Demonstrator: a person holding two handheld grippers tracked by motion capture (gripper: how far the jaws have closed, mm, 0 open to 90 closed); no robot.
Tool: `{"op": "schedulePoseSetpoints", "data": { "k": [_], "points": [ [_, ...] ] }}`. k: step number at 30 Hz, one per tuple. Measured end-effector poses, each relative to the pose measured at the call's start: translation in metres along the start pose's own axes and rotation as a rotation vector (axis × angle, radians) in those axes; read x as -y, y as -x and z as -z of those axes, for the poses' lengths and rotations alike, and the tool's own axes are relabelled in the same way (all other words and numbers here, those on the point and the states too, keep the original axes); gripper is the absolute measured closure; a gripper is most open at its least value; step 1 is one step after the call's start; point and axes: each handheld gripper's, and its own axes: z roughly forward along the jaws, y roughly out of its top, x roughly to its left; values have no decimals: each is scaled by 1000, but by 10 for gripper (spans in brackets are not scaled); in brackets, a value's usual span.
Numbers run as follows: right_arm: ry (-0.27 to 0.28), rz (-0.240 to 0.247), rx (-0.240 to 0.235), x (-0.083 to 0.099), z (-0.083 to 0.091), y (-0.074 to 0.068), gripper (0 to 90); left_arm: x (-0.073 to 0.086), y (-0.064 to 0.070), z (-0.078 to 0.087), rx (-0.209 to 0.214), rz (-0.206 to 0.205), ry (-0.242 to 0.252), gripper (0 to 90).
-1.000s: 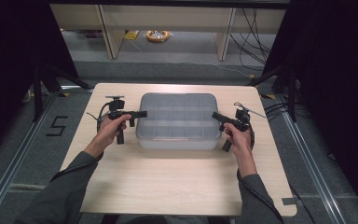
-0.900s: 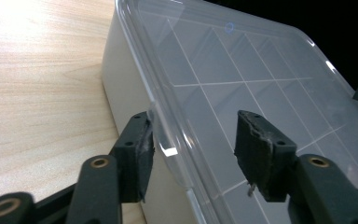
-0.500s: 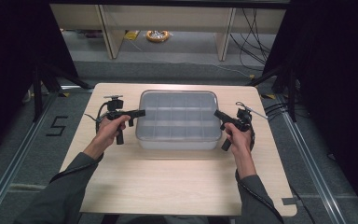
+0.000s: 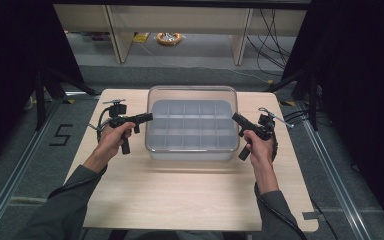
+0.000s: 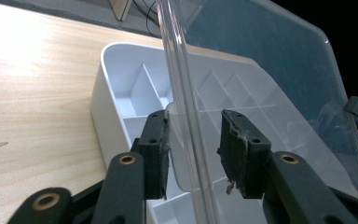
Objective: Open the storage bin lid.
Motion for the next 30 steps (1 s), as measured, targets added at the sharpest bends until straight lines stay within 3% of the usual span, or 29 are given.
{"op": "schedulePoseSetpoints", "data": {
  "k": [3, 4, 5, 6, 7, 8, 10, 11, 13, 19, 20, 22, 23, 24, 26, 28, 30],
  "points": [
    [-1, 1, 1, 1, 5, -4, 674, 0, 4, 6, 10, -7, 6, 618],
    [-3, 22, -3, 0, 6, -3, 673, -1, 6, 8, 11, -3, 7, 618],
    [-3, 2, 3, 1, 9, -6, 673, 0, 7, 9, 16, -7, 5, 619],
    [1, 35, 7, 1, 10, -4, 673, 1, 9, 10, 24, -1, 19, 619],
    [-1, 6, 3, 1, 14, -7, 672, 1, 11, 12, 29, -1, 22, 618],
    [5, 23, 3, 1, 16, -6, 672, 2, 12, 15, 34, -11, 6, 616],
    [4, -2, 0, 2, 22, -9, 673, 3, 14, 18, 55, -9, 5, 618],
    [8, 24, 2, 2, 27, -8, 673, 4, 16, 18, 54, -8, 12, 625],
    [7, 30, 4, 3, 29, -8, 673, 8, 19, 20, 57, -22, 7, 626],
    [1, 8, 14, 14, 43, -10, 672, 21, 23, 25, 55, -20, -9, 626],
    [6, 51, 20, 14, 47, -8, 673, 23, 24, 27, 56, -27, -13, 626],
    [4, 60, 24, 16, 52, -9, 673, 25, 25, 28, 63, -19, -13, 626],
    [8, 35, 20, 18, 53, -11, 673, 26, 25, 30, 60, -33, -33, 626],
    [8, 73, 16, 19, 55, -9, 673, 27, 26, 30, 63, -22, -18, 627],
    [0, 32, 19, 22, 59, -11, 671, 29, 28, 32, 61, -35, -23, 629],
    [-3, 57, 23, 24, 62, -8, 668, 30, 30, 34, 65, -50, -21, 628],
    [-13, 20, 8, 28, 65, -10, 665, 33, 31, 36, 61, -55, -19, 628]
  ]
}}
